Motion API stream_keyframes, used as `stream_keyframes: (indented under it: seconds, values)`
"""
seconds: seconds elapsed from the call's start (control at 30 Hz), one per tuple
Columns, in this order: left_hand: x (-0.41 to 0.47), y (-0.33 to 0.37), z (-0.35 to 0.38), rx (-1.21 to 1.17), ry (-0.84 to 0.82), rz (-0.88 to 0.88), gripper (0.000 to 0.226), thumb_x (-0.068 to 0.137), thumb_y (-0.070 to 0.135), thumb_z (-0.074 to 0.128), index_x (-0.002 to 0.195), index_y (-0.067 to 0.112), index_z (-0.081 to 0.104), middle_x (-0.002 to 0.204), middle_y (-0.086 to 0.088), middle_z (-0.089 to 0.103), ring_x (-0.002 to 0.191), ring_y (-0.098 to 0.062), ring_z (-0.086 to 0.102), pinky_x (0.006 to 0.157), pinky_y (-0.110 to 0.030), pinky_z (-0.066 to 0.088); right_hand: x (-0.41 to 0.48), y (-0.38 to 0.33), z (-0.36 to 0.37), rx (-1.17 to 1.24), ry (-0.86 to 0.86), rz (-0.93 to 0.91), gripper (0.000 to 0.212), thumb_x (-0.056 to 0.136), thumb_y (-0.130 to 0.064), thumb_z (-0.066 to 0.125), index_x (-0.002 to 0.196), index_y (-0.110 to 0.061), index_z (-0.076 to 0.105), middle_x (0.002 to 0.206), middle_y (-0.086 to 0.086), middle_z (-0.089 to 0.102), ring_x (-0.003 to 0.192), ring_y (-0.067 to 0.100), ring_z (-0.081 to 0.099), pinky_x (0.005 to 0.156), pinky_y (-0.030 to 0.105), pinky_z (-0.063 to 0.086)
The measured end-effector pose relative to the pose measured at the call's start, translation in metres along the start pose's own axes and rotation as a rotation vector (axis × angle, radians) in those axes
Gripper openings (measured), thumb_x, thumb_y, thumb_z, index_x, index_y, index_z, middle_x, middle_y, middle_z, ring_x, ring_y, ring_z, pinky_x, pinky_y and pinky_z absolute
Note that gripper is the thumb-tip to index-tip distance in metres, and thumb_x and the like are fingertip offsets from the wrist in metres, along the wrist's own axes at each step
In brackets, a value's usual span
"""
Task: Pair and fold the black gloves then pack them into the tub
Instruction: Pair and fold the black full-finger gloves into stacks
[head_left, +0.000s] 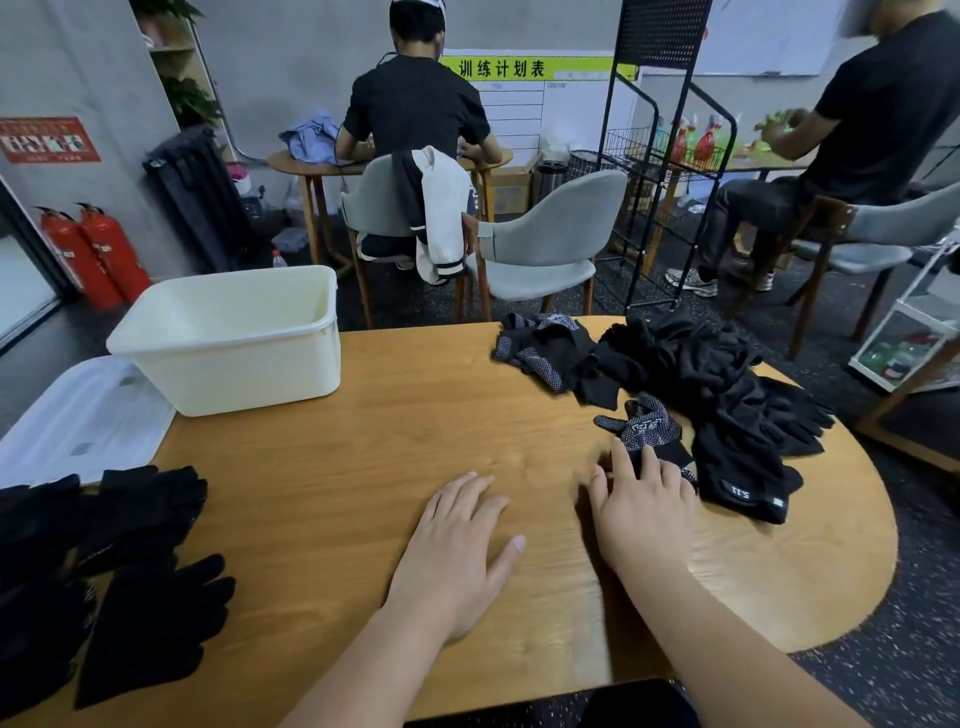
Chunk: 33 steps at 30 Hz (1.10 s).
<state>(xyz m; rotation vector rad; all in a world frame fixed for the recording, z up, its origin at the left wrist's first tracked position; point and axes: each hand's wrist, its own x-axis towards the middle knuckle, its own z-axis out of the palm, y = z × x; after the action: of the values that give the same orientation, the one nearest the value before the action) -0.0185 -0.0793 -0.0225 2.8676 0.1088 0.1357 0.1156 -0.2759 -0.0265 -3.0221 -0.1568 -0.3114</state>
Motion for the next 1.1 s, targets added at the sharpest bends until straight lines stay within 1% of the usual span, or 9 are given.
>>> stream_keyframes:
  seconds: [0.13,0.3,0.5,0.57,0.63,0.7,0.8,1.0,1.1]
  values:
    - [-0.001,0.000,0.000,-0.001,0.023,0.000,0.064,0.107,0.068,0.020,0.159,0.034,0.036,0.171,0.012,0.017,0.160,-0.008,-0.001,0.132,-0.037,0.007,-0.011,-0.007,0.002,-0.013,0.070,-0.085,0.059,0.102,-0.050,0.034,0.149,-0.022,0.056,0.134,0.018,0.067,0.114,0.038,0.057,0.102,0.050,0.039]
    - [-0.001,0.000,0.001,-0.008,0.049,-0.003,0.064,0.106,0.067,0.020,0.157,0.033,0.039,0.168,0.012,0.022,0.159,-0.008,0.004,0.132,-0.036,0.011,-0.029,-0.019,0.003,0.035,0.095,-0.188,0.059,0.104,-0.047,0.037,0.153,-0.017,0.051,0.130,0.012,0.069,0.106,0.034,0.056,0.095,0.046,0.042]
    - [-0.001,-0.002,0.004,-0.019,0.097,-0.001,0.062,0.106,0.064,0.023,0.155,0.030,0.042,0.165,0.011,0.027,0.157,-0.011,0.013,0.130,-0.037,0.017,-0.046,-0.032,0.004,0.197,0.086,-0.387,0.067,0.101,-0.040,0.036,0.162,-0.014,0.034,0.145,0.001,0.060,0.110,0.024,0.052,0.093,0.038,0.048]
    - [0.000,-0.003,0.006,-0.029,0.130,0.003,0.061,0.106,0.062,0.026,0.154,0.029,0.044,0.162,0.012,0.029,0.155,-0.010,0.017,0.129,-0.037,0.020,-0.052,-0.034,-0.002,0.353,0.038,-0.547,0.068,0.098,-0.035,0.037,0.163,-0.016,0.030,0.147,-0.003,0.058,0.117,0.018,0.050,0.099,0.028,0.044]
    - [0.000,-0.003,0.007,-0.041,0.181,0.027,0.054,0.106,0.056,0.034,0.149,0.027,0.050,0.155,0.012,0.037,0.151,-0.011,0.027,0.126,-0.036,0.027,-0.053,-0.032,-0.003,0.515,0.016,-0.624,0.067,0.094,-0.026,0.039,0.161,-0.016,0.036,0.152,-0.001,0.054,0.134,0.015,0.048,0.113,0.026,0.037]
    - [-0.002,-0.002,0.009,-0.054,0.227,0.080,0.045,0.103,0.048,0.044,0.140,0.026,0.058,0.146,0.013,0.048,0.142,-0.011,0.039,0.121,-0.034,0.031,-0.047,-0.027,0.002,0.531,0.086,-0.588,0.064,0.090,-0.021,0.039,0.153,-0.014,0.048,0.155,-0.001,0.052,0.144,0.018,0.044,0.119,0.037,0.038]
    - [-0.004,-0.002,0.010,-0.045,0.250,0.130,0.039,0.102,0.043,0.049,0.135,0.026,0.062,0.137,0.012,0.059,0.131,-0.012,0.050,0.118,-0.030,0.028,-0.038,-0.025,0.011,0.443,0.066,-0.448,0.059,0.091,-0.026,0.035,0.144,-0.018,0.059,0.151,-0.004,0.057,0.143,0.026,0.045,0.114,0.047,0.044]
    - [-0.002,0.001,0.009,0.029,0.240,0.034,0.048,0.106,0.048,0.038,0.145,0.030,0.057,0.140,0.013,0.053,0.129,-0.009,0.050,0.129,-0.038,0.020,-0.033,-0.025,0.018,0.420,0.102,-0.332,0.039,0.097,-0.037,0.049,0.127,-0.027,0.071,0.128,-0.006,0.067,0.115,0.027,0.053,0.096,0.048,0.050]
    - [-0.002,0.001,0.006,0.062,0.229,-0.011,0.052,0.107,0.055,0.031,0.147,0.034,0.055,0.142,0.011,0.049,0.135,-0.011,0.046,0.130,-0.044,0.015,-0.034,-0.024,0.016,0.432,0.120,-0.249,0.032,0.094,-0.040,0.067,0.122,-0.028,0.074,0.119,-0.005,0.066,0.109,0.026,0.051,0.094,0.047,0.049]
